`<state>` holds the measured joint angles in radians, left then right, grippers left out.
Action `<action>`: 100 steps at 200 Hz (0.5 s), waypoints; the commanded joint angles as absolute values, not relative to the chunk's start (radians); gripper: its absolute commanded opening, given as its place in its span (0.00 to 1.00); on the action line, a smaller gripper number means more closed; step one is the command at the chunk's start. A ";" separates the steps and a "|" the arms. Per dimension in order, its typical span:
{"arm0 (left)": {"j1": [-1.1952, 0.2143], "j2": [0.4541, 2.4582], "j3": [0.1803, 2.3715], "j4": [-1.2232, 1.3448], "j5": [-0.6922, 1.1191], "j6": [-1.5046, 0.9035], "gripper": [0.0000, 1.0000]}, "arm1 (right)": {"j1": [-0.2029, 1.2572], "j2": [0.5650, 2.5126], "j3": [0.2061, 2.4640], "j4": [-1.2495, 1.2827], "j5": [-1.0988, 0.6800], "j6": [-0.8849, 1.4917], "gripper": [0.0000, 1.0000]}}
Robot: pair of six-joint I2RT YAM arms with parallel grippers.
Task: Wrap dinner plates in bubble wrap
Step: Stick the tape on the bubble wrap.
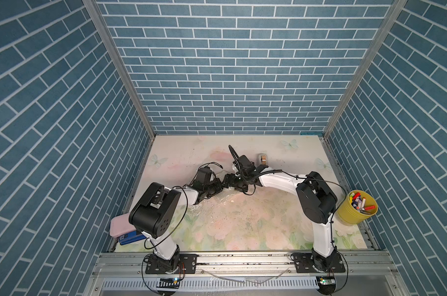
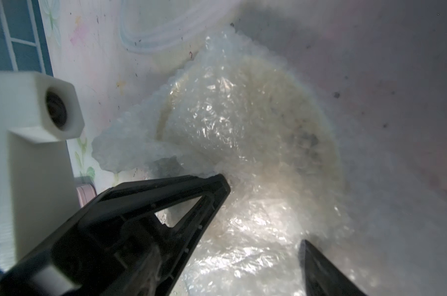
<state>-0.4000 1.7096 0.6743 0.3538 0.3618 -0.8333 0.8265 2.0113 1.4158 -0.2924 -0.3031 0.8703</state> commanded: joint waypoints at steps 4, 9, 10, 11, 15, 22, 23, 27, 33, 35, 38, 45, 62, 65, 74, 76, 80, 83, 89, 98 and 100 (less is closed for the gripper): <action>-0.399 1.759 0.640 0.193 0.314 -0.817 0.13 | 0.818 1.983 1.407 -0.384 -0.210 0.875 0.87; -0.398 1.758 0.641 0.193 0.314 -0.815 0.13 | 0.819 1.979 1.407 -0.386 -0.206 0.874 0.87; -0.399 1.758 0.641 0.193 0.314 -0.815 0.13 | 0.819 1.979 1.407 -0.385 -0.205 0.874 0.87; -0.398 1.758 0.642 0.193 0.314 -0.815 0.13 | 0.819 1.978 1.407 -0.385 -0.204 0.874 0.87; -0.399 1.759 0.642 0.193 0.314 -0.815 0.13 | 0.819 1.975 1.407 -0.386 -0.202 0.873 0.87; -0.397 1.762 0.641 0.192 0.313 -0.815 0.13 | 0.820 1.969 1.408 -0.389 -0.193 0.873 0.88; -0.398 1.761 0.641 0.192 0.315 -0.815 0.13 | 0.820 1.968 1.409 -0.389 -0.193 0.872 0.88; -0.399 1.762 0.643 0.192 0.316 -0.815 0.13 | 0.820 1.967 1.411 -0.394 -0.188 0.870 0.88; -0.398 1.763 0.643 0.192 0.316 -0.815 0.13 | 0.820 1.965 1.413 -0.395 -0.187 0.868 0.88; -0.398 1.763 0.643 0.192 0.316 -0.815 0.13 | 0.821 1.965 1.414 -0.396 -0.186 0.868 0.88; -0.398 1.763 0.644 0.192 0.316 -0.815 0.13 | 0.821 1.964 1.414 -0.398 -0.186 0.868 0.88; -0.398 1.763 0.644 0.191 0.317 -0.815 0.13 | 0.822 1.959 1.414 -0.397 -0.184 0.867 0.88; -0.399 1.763 0.644 0.192 0.317 -0.815 0.13 | 0.826 1.941 1.410 -0.395 -0.171 0.862 0.88; -0.399 1.763 0.644 0.192 0.317 -0.815 0.13 | 0.829 1.936 1.410 -0.395 -0.169 0.861 0.88; -0.400 1.764 0.646 0.190 0.317 -0.815 0.13 | 0.829 1.922 1.408 -0.390 -0.170 0.860 0.84; -0.400 1.765 0.646 0.190 0.317 -0.815 0.13 | 0.828 1.918 1.407 -0.389 -0.170 0.861 0.83; -0.400 1.765 0.646 0.189 0.316 -0.815 0.13 | 0.828 1.912 1.406 -0.385 -0.171 0.861 0.81; -0.400 1.766 0.648 0.189 0.317 -0.814 0.13 | 0.830 1.906 1.404 -0.382 -0.173 0.861 0.78; -0.400 1.766 0.649 0.187 0.319 -0.813 0.13 | 0.831 1.896 1.399 -0.369 -0.181 0.860 0.73; -0.400 1.767 0.649 0.187 0.319 -0.813 0.13 | 0.831 1.885 1.397 -0.360 -0.191 0.861 0.65; -0.400 1.767 0.649 0.187 0.319 -0.813 0.13 | 0.832 1.883 1.397 -0.360 -0.193 0.861 0.64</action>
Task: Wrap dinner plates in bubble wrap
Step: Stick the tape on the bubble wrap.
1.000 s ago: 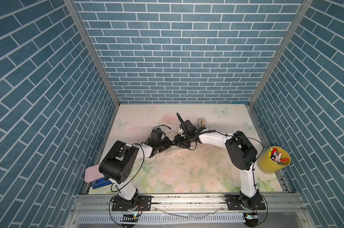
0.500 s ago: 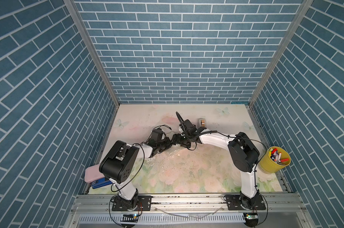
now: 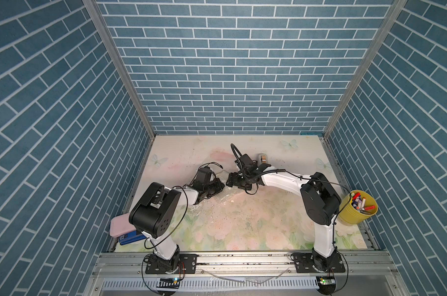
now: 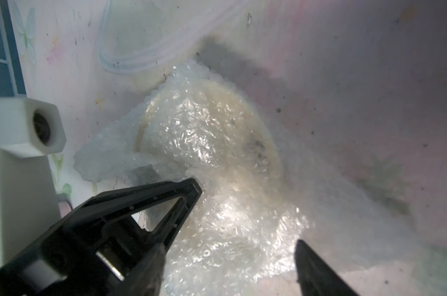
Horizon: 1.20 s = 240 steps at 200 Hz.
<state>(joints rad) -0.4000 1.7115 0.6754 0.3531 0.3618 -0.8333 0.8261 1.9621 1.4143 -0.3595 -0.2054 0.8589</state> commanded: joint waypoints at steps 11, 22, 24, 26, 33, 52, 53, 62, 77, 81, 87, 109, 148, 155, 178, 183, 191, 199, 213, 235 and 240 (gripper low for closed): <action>-0.400 1.769 0.651 0.187 0.319 -0.814 0.13 | 0.832 1.878 1.402 -0.358 -0.197 0.854 0.55; -0.400 1.770 0.652 0.187 0.319 -0.813 0.13 | 0.832 1.879 1.410 -0.358 -0.197 0.844 0.46; -0.400 1.770 0.652 0.187 0.320 -0.813 0.13 | 0.832 1.881 1.412 -0.359 -0.197 0.843 0.44; -0.400 1.771 0.652 0.186 0.321 -0.814 0.13 | 0.831 1.884 1.414 -0.359 -0.199 0.840 0.42; -0.400 1.770 0.654 0.184 0.320 -0.813 0.13 | 0.831 1.894 1.425 -0.365 -0.204 0.831 0.34; -0.401 1.772 0.658 0.179 0.320 -0.811 0.13 | 0.828 1.928 1.440 -0.375 -0.217 0.828 0.17; -0.401 1.772 0.658 0.178 0.320 -0.811 0.13 | 0.828 1.929 1.438 -0.375 -0.218 0.829 0.16; -0.401 1.773 0.660 0.176 0.320 -0.811 0.13 | 0.828 1.938 1.424 -0.360 -0.226 0.836 0.10; -0.401 1.772 0.661 0.176 0.319 -0.810 0.13 | 0.829 1.940 1.384 -0.327 -0.234 0.853 0.02; -0.402 1.772 0.660 0.176 0.319 -0.811 0.13 | 0.828 1.941 1.374 -0.316 -0.236 0.856 0.01; -0.402 1.772 0.658 0.176 0.319 -0.811 0.13 | 0.829 1.943 1.357 -0.299 -0.242 0.859 0.00; -0.402 1.773 0.661 0.175 0.318 -0.812 0.13 | 0.828 1.976 1.335 -0.285 -0.255 0.863 0.00; -0.403 1.775 0.662 0.173 0.318 -0.813 0.13 | 0.830 2.006 1.276 -0.249 -0.268 0.878 0.00; -0.403 1.776 0.664 0.173 0.318 -0.812 0.13 | 0.830 2.007 1.272 -0.250 -0.267 0.879 0.00; -0.403 1.778 0.665 0.173 0.319 -0.812 0.13 | 0.828 2.008 1.281 -0.279 -0.249 0.866 0.00; -0.403 1.776 0.665 0.173 0.319 -0.813 0.13 | 0.827 2.005 1.289 -0.289 -0.246 0.861 0.00; -0.403 1.776 0.664 0.172 0.319 -0.812 0.13 | 0.827 1.996 1.302 -0.300 -0.245 0.854 0.00; -0.403 1.776 0.663 0.172 0.318 -0.810 0.13 | 0.827 1.976 1.319 -0.319 -0.235 0.842 0.00; -0.403 1.773 0.662 0.172 0.317 -0.811 0.13 | 0.825 1.940 1.357 -0.353 -0.218 0.822 0.00; -0.403 1.774 0.661 0.173 0.319 -0.811 0.13 | 0.811 1.928 1.425 -0.395 -0.215 0.804 0.00; -0.403 1.774 0.663 0.172 0.319 -0.810 0.13 | 0.807 1.934 1.437 -0.396 -0.216 0.803 0.00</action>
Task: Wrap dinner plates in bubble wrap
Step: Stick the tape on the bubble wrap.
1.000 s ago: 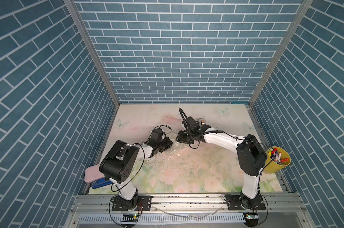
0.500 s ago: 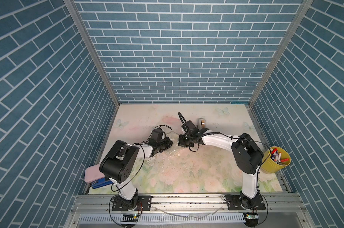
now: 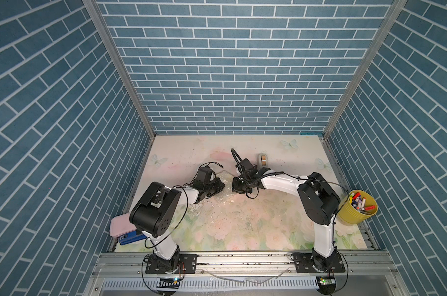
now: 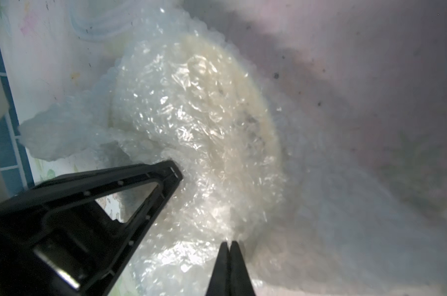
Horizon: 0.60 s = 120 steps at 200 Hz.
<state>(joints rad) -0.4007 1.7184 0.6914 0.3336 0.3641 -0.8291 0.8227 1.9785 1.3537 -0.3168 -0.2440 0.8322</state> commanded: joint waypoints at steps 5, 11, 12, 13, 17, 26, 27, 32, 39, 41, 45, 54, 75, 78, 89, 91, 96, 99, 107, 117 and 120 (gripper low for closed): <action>-0.403 1.775 0.664 0.172 0.319 -0.810 0.13 | 0.803 1.944 1.449 -0.398 -0.220 0.803 0.00; -0.403 1.776 0.664 0.172 0.318 -0.808 0.13 | 0.797 1.959 1.463 -0.403 -0.223 0.798 0.00; -0.403 1.776 0.664 0.172 0.319 -0.808 0.13 | 0.796 1.961 1.466 -0.404 -0.224 0.798 0.00; -0.403 1.776 0.663 0.172 0.319 -0.808 0.13 | 0.795 1.965 1.469 -0.405 -0.224 0.798 0.00; -0.403 1.774 0.664 0.172 0.319 -0.808 0.13 | 0.791 1.977 1.479 -0.410 -0.223 0.795 0.00; -0.403 1.774 0.665 0.171 0.319 -0.808 0.13 | 0.785 2.002 1.499 -0.414 -0.222 0.792 0.00; -0.403 1.775 0.665 0.170 0.319 -0.808 0.13 | 0.784 2.003 1.500 -0.414 -0.222 0.791 0.00; -0.404 1.775 0.665 0.170 0.319 -0.808 0.13 | 0.779 2.015 1.506 -0.412 -0.222 0.789 0.00; -0.405 1.775 0.666 0.167 0.319 -0.809 0.13 | 0.773 2.030 1.514 -0.409 -0.224 0.789 0.00; -0.405 1.774 0.667 0.167 0.319 -0.807 0.13 | 0.773 2.034 1.516 -0.408 -0.225 0.789 0.00; -0.404 1.775 0.667 0.166 0.318 -0.807 0.13 | 0.768 2.042 1.519 -0.406 -0.227 0.790 0.00; -0.405 1.775 0.670 0.163 0.317 -0.806 0.13 | 0.760 2.056 1.523 -0.398 -0.235 0.790 0.00; -0.405 1.778 0.676 0.156 0.318 -0.802 0.13 | 0.753 2.084 1.523 -0.380 -0.251 0.795 0.00; -0.406 1.778 0.678 0.155 0.319 -0.801 0.13 | 0.752 2.086 1.523 -0.378 -0.253 0.795 0.00; -0.406 1.781 0.682 0.151 0.320 -0.799 0.13 | 0.749 2.084 1.514 -0.371 -0.251 0.794 0.00; -0.407 1.781 0.683 0.150 0.319 -0.799 0.13 | 0.749 2.082 1.513 -0.370 -0.249 0.794 0.00; -0.408 1.782 0.684 0.150 0.321 -0.800 0.13 | 0.748 2.077 1.509 -0.369 -0.246 0.793 0.00; -0.408 1.783 0.684 0.149 0.320 -0.799 0.13 | 0.749 2.074 1.507 -0.369 -0.244 0.791 0.00; -0.409 1.784 0.687 0.145 0.319 -0.801 0.13 | 0.746 2.066 1.505 -0.375 -0.237 0.788 0.00; -0.410 1.785 0.693 0.135 0.317 -0.798 0.13 | 0.745 2.046 1.502 -0.382 -0.224 0.775 0.00; -0.410 1.787 0.695 0.131 0.316 -0.799 0.13 | 0.745 2.040 1.503 -0.384 -0.218 0.771 0.00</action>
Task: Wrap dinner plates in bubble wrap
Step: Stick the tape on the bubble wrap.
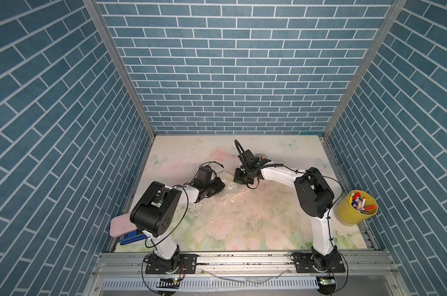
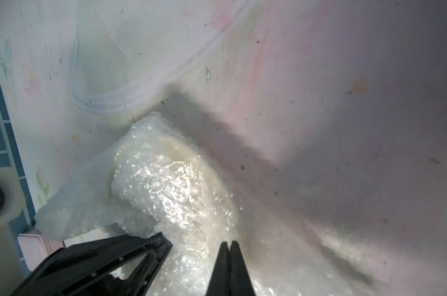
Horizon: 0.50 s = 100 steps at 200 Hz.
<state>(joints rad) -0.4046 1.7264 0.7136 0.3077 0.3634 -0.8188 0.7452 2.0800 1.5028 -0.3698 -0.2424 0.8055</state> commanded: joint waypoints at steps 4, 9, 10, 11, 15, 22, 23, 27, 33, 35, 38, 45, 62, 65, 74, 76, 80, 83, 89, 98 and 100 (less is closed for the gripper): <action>-0.411 1.786 0.695 0.126 0.313 -0.797 0.13 | 0.746 2.032 1.504 -0.390 -0.212 0.765 0.00; -0.412 1.788 0.695 0.118 0.311 -0.796 0.13 | 0.745 2.021 1.506 -0.398 -0.204 0.760 0.00; -0.412 1.788 0.695 0.117 0.310 -0.796 0.13 | 0.745 2.017 1.506 -0.400 -0.203 0.757 0.00; -0.412 1.787 0.695 0.116 0.309 -0.796 0.13 | 0.745 2.015 1.506 -0.403 -0.202 0.755 0.00; -0.413 1.788 0.695 0.109 0.307 -0.796 0.13 | 0.745 2.006 1.509 -0.408 -0.197 0.749 0.00; -0.411 1.790 0.695 0.098 0.301 -0.797 0.13 | 0.745 1.987 1.509 -0.413 -0.191 0.741 0.00; -0.412 1.790 0.695 0.097 0.300 -0.797 0.13 | 0.744 1.985 1.509 -0.413 -0.191 0.741 0.00; -0.413 1.789 0.695 0.092 0.297 -0.799 0.13 | 0.745 1.975 1.506 -0.412 -0.193 0.739 0.00; -0.413 1.789 0.717 0.088 0.296 -0.797 0.13 | 0.745 1.960 1.499 -0.408 -0.199 0.738 0.00; -0.414 1.790 0.719 0.086 0.296 -0.797 0.13 | 0.745 1.955 1.495 -0.408 -0.201 0.738 0.00; -0.413 1.790 0.719 0.085 0.295 -0.797 0.13 | 0.746 1.949 1.491 -0.405 -0.204 0.739 0.00; -0.414 1.790 0.721 0.082 0.294 -0.796 0.13 | 0.747 1.936 1.478 -0.400 -0.211 0.743 0.00; -0.414 1.792 0.725 0.075 0.293 -0.795 0.13 | 0.747 1.912 1.431 -0.363 -0.245 0.764 0.00; -0.413 1.793 0.726 0.075 0.294 -0.795 0.13 | 0.747 1.910 1.423 -0.353 -0.253 0.769 0.00; -0.414 1.795 0.728 0.074 0.295 -0.794 0.13 | 0.748 1.907 1.398 -0.327 -0.275 0.781 0.00; -0.414 1.795 0.729 0.072 0.295 -0.795 0.12 | 0.749 1.907 1.394 -0.322 -0.279 0.784 0.00; -0.414 1.796 0.729 0.071 0.295 -0.793 0.12 | 0.749 1.907 1.385 -0.311 -0.287 0.789 0.00; -0.414 1.796 0.730 0.071 0.294 -0.793 0.12 | 0.750 1.907 1.379 -0.305 -0.291 0.790 0.00; -0.415 1.797 0.730 0.069 0.294 -0.793 0.12 | 0.752 1.908 1.368 -0.286 -0.305 0.797 0.00; -0.415 1.797 0.732 0.068 0.294 -0.794 0.12 | 0.751 1.912 1.352 -0.259 -0.323 0.805 0.00; -0.414 1.798 0.733 0.067 0.294 -0.793 0.12 | 0.752 1.913 1.350 -0.253 -0.327 0.806 0.00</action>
